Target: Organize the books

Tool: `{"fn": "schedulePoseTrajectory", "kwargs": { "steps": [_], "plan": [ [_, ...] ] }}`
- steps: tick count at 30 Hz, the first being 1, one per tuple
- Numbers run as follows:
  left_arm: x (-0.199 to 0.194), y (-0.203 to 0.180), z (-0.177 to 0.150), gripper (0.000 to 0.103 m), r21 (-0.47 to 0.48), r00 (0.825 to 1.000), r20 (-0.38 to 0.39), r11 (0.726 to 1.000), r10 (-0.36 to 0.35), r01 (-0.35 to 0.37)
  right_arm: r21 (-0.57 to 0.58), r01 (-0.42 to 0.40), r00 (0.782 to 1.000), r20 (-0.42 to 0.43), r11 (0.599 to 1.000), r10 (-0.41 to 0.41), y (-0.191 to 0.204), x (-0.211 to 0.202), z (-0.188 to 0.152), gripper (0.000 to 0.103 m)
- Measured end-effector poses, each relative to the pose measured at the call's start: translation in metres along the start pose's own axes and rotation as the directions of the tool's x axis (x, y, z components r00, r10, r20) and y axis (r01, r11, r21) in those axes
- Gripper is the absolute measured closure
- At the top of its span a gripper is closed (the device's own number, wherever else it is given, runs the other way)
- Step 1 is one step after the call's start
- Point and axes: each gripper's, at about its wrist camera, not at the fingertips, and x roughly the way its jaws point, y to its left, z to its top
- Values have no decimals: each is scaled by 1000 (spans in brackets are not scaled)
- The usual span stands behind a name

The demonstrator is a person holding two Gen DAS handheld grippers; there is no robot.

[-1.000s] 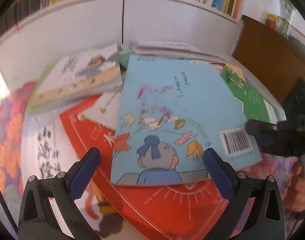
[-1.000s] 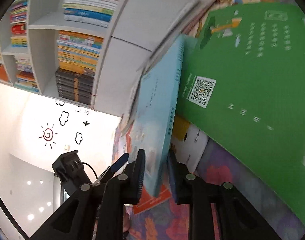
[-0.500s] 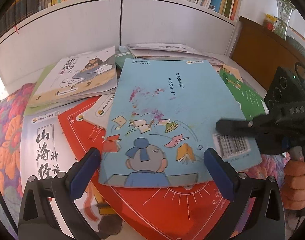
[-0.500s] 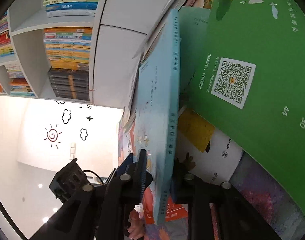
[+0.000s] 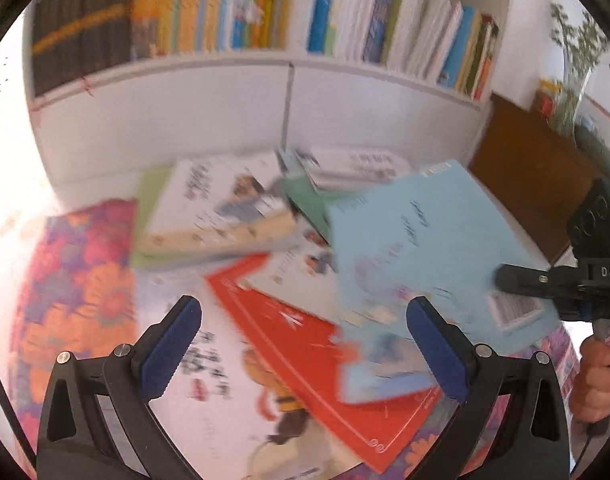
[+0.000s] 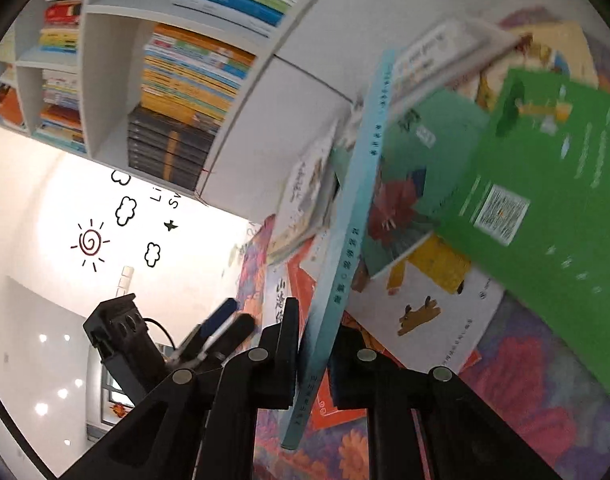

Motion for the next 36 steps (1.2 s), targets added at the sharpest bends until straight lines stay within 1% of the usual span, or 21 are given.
{"fn": "schedulePoseTrajectory", "kwargs": {
  "steps": [4,5,7,9,12,13,14,15,17,18,20,22,23,24,25,26,27,29,30,32,36],
  "plan": [
    [-20,26,12,1,-62,999,35,998,11,-9,-91,87,995,63,992,-81,23,-46,6,92],
    [-21,29,14,1,-74,999,37,997,12,-9,-120,122,990,92,985,-111,31,-57,7,92],
    [-27,41,16,1,-116,999,41,993,6,-1,-226,229,967,168,947,-194,58,-83,4,92],
    [-26,49,18,1,-148,1000,24,989,-6,9,-336,308,943,228,890,-241,88,-95,-4,94],
    [-23,59,14,1,-193,999,-30,981,14,-20,-490,395,919,213,777,-332,133,-76,-35,94],
    [-21,62,13,1,-208,999,-49,978,21,-30,-527,410,911,192,744,-366,139,-63,-47,94],
    [-19,66,10,1,-229,997,-73,973,21,-37,-555,409,909,178,724,-377,142,-56,-54,94],
    [-18,67,8,1,-237,996,-86,971,11,-31,-609,398,909,160,687,-385,147,-44,-69,94],
    [-20,68,4,1,-240,995,-98,970,3,-26,-648,395,906,156,652,-394,147,-38,-83,94],
    [-22,67,2,1,-237,994,-106,970,20,-44,-651,396,904,153,648,-400,144,-38,-88,94],
    [-26,65,-1,1,-221,992,-115,972,54,-79,-626,372,917,131,686,-378,136,-42,-89,94],
    [-34,58,-7,1,-197,988,-120,973,97,-120,-583,344,933,126,736,-336,128,-53,-81,90],
    [-37,57,-10,1,-193,987,-124,973,102,-125,-573,339,937,131,746,-325,125,-55,-78,86],
    [-40,51,-16,1,-184,986,-130,975,100,-123,-569,337,937,126,750,-325,115,-57,-74,65],
    [-42,44,-22,1,-172,986,-138,978,91,-115,-573,341,933,114,745,-340,108,-55,-72,39],
    [-43,40,-27,1,-163,986,-145,981,84,-108,-571,359,926,119,739,-358,98,-51,-69,34],
    [-44,28,-39,1,-146,985,-158,986,63,-87,-568,370,921,121,735,-371,92,-48,-66,34],
    [-44,16,-57,1,-146,984,-178,988,29,-56,-557,395,899,71,731,-431,67,-31,-56,34],
    [-42,8,-70,1,-155,979,-203,988,-4,-28,-545,405,888,41,734,-459,50,-19,-49,34],
    [-37,-8,-90,1,-163,967,-244,986,-73,33,-520,415,880,20,747,-475,29,-7,-39,34],
    [-26,-33,-115,1,-113,954,-284,991,-99,70,-470,451,854,-19,759,-519,-7,19,-25,34]
  ]
}}
